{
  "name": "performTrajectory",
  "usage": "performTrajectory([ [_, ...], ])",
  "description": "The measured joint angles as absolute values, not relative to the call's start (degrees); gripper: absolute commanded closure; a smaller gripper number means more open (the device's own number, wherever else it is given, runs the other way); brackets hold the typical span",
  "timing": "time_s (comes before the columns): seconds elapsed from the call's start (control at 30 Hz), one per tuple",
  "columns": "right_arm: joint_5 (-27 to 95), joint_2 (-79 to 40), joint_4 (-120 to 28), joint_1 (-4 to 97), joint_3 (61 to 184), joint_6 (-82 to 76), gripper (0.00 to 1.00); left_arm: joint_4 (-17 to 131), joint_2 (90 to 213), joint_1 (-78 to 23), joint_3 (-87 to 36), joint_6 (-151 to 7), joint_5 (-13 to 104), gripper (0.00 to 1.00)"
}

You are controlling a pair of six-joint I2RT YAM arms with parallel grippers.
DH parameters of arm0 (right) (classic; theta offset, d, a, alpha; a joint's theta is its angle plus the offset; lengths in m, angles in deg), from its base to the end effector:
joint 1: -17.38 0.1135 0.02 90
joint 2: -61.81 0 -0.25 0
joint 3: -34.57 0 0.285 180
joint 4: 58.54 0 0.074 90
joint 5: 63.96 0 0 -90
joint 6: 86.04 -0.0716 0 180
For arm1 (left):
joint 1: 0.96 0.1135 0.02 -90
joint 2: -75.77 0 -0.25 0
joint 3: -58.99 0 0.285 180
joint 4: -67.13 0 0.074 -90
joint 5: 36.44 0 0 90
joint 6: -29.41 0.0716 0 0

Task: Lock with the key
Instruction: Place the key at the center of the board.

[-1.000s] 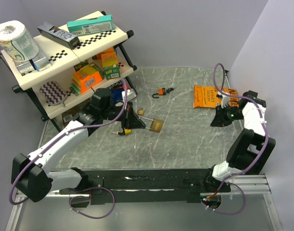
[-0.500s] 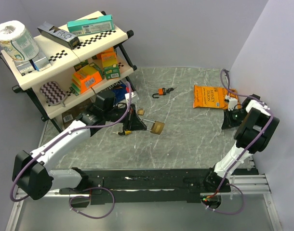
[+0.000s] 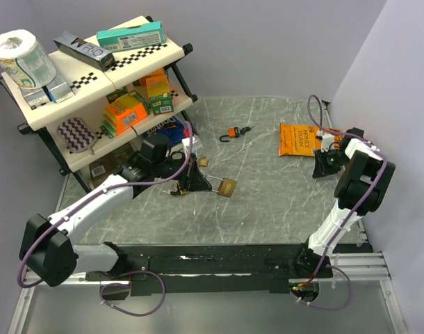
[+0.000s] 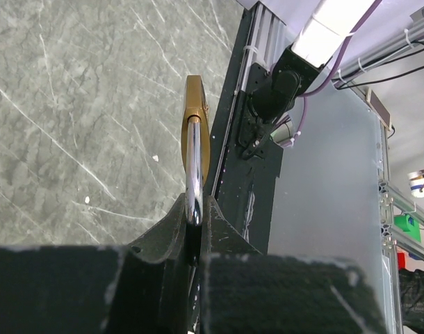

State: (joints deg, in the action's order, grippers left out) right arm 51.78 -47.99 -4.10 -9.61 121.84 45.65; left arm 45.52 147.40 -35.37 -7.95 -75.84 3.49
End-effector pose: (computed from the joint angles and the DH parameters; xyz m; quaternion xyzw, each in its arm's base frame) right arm 0.3698 -0.1534 0.1046 -0.1490 0.9574 0.1203 0.2162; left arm 0.2435 -0.2334 0.2743 0.3483 0.7217 -0.5270 0.2830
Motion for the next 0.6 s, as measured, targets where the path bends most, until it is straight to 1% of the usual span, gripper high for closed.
performTrajectory([
  [0.03, 51.73, -47.99, -4.32, -9.50, 121.84, 45.43, 0.47, 45.67, 147.40, -35.39, -7.69, -75.97, 3.49, 0.99],
  [0.1, 51.62, -47.97, -4.69, -9.50, 121.84, 45.00, 0.37, 45.72, 147.51, -35.55, -7.49, -76.23, 3.49, 0.99],
  [0.23, 51.69, -47.53, -4.60, -9.50, 121.84, 45.13, 0.22, 45.74, 147.86, -36.07, -7.47, -76.63, 3.51, 0.99],
  [0.3, 51.84, -46.59, -4.19, -9.47, 121.84, 45.37, 0.12, 45.72, 148.06, -36.38, -7.47, -76.84, 3.54, 0.99],
  [0.33, 52.04, -45.81, -3.82, -9.45, 121.84, 45.43, 0.11, 45.72, 148.32, -36.60, -7.47, -77.04, 3.60, 0.99],
  [0.37, 52.28, -44.65, -3.25, -9.34, 121.84, 45.67, 0.01, 45.74, 148.61, -36.88, -7.47, -77.39, 3.78, 0.99],
  [0.47, 53.87, -40.21, -1.50, -8.82, 121.77, 46.24, 0.01, 45.54, 150.40, -38.04, -7.75, -78.90, 4.78, 0.99],
  [0.6, 57.37, -28.91, -0.08, -4.95, 120.09, 46.90, 0.01, 43.95, 155.18, -39.92, -10.40, -82.86, 6.51, 0.99],
])
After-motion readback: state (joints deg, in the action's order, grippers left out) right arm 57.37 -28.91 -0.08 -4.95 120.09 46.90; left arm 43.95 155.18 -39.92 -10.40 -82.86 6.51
